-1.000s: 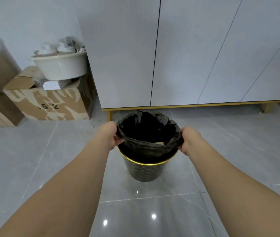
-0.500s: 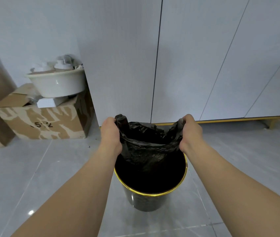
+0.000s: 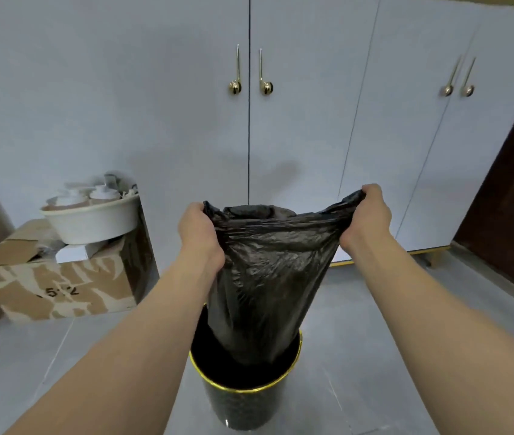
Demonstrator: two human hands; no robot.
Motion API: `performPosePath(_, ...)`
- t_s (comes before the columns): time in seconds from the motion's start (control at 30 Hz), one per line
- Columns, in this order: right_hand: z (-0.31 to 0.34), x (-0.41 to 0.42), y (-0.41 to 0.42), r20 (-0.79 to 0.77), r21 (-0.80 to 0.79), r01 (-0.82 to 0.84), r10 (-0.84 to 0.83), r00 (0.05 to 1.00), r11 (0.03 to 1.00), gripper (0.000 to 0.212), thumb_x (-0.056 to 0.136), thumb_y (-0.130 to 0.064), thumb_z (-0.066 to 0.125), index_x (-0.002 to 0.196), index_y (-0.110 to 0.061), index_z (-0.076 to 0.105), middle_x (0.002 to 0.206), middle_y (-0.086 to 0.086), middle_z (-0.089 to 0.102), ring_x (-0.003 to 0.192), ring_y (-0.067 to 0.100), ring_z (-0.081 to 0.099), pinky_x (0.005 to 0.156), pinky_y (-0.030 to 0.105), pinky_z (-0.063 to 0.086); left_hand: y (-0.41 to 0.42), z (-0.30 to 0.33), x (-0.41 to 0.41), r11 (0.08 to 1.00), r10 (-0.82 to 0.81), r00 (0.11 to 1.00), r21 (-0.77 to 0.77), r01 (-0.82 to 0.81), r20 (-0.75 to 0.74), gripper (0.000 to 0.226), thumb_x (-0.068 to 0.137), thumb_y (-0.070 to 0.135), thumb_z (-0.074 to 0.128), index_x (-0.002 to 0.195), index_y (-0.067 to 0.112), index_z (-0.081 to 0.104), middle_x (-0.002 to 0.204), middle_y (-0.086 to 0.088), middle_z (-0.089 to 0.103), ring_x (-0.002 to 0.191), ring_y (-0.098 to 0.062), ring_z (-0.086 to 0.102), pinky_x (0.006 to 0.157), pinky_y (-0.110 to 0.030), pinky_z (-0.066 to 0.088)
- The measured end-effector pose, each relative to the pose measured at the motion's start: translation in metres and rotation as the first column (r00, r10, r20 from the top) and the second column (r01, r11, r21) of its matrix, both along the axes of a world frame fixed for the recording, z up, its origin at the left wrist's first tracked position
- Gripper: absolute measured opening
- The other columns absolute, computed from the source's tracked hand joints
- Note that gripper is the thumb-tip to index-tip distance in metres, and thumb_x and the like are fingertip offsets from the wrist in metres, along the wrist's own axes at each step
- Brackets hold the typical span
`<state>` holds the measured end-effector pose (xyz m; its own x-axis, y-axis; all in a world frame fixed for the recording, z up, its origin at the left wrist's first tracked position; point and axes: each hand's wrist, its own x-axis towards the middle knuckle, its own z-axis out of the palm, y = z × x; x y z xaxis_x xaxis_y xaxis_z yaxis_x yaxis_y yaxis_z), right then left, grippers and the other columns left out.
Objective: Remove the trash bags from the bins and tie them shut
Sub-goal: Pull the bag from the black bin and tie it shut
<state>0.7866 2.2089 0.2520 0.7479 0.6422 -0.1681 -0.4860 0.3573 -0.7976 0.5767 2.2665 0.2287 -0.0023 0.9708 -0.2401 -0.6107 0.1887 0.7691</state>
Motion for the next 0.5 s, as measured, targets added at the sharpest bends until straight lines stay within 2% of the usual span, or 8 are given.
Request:
performPosePath(0.07,0.021,0.013,-0.009,0.042,0.015,0.045,-0.046,0.998,0.999,0.025,0.083,-0.022,0.05,0.064,-0.016,0.035,0.063,0.002,0.038,0.057,0.019,0.034,0.057,0.028,0.032,-0.012,0.026,0.018,0.995,-0.095,0.995,0.04,0.096,-0.028,0.026,0.08,0.023,0.044,0.054,0.021,0.042,0.065,-0.004,0.05,0.064,-0.024,0.051,0.065,-0.034,0.041)
performPosePath(0.13,0.039,0.028,-0.021,0.146,0.019,0.084,-0.086,0.986,0.996,0.029,0.082,-0.019,0.048,0.064,-0.02,0.025,0.062,-0.001,0.028,0.056,0.017,0.024,0.055,0.027,0.022,-0.023,0.038,0.037,0.976,-0.205,0.979,0.073,0.205,-0.004,0.022,0.076,0.026,0.049,0.055,0.02,0.043,0.067,-0.004,0.05,0.071,-0.024,0.051,0.068,-0.036,0.04)
performPosePath(0.2,0.04,0.028,-0.026,0.181,0.05,0.017,-0.026,0.983,0.999,0.028,0.08,-0.016,0.047,0.066,-0.022,0.024,0.062,0.0,0.025,0.056,0.017,0.022,0.055,0.028,0.019,-0.03,0.044,0.044,0.97,-0.205,0.978,0.123,0.209,-0.043,0.021,0.075,0.028,0.052,0.058,0.02,0.045,0.071,-0.004,0.05,0.077,-0.024,0.049,0.071,-0.038,0.038)
performPosePath(0.23,0.04,0.062,-0.057,0.174,0.041,0.111,-0.116,0.978,0.993,0.027,0.08,-0.016,0.047,0.066,-0.022,0.025,0.063,0.0,0.026,0.056,0.017,0.022,0.055,0.028,0.02,-0.052,0.042,0.087,0.939,-0.318,0.946,0.118,0.323,-0.057,0.021,0.074,0.029,0.054,0.058,0.019,0.045,0.073,-0.005,0.049,0.077,-0.025,0.049,0.071,-0.039,0.038)
performPosePath(0.27,0.039,0.091,-0.083,0.19,0.061,0.185,-0.193,0.963,0.981,0.026,0.08,-0.015,0.047,0.066,-0.022,0.026,0.063,0.0,0.027,0.056,0.017,0.023,0.055,0.029,0.02,-0.078,0.042,0.124,0.906,-0.408,0.91,0.09,0.414,-0.075,0.023,0.074,0.03,0.056,0.058,0.018,0.044,0.072,-0.005,0.048,0.076,-0.025,0.049,0.071,-0.039,0.037)
performPosePath(0.4,0.044,0.097,-0.094,0.231,0.046,0.204,-0.21,0.95,0.978,0.022,0.084,-0.016,0.05,0.069,-0.02,0.035,0.065,0.0,0.031,0.063,0.017,0.029,0.059,0.031,0.024,-0.096,0.052,0.134,0.888,-0.43,0.897,0.134,0.44,-0.1,0.028,0.079,0.027,0.056,0.057,0.017,0.04,0.056,0.0,0.039,0.053,-0.02,0.041,0.059,-0.032,0.035)
performPosePath(0.5,0.003,0.115,-0.112,0.222,-0.03,0.225,-0.213,0.951,0.974,0.025,0.075,-0.022,0.053,0.066,-0.022,0.03,0.065,-0.001,0.028,0.066,0.02,0.026,0.064,0.039,0.02,-0.111,0.016,0.155,0.879,-0.422,0.873,0.127,0.46,-0.245,0.022,0.082,0.02,0.059,0.066,0.015,0.045,0.051,0.001,0.043,0.046,-0.018,0.046,0.055,-0.027,0.039)
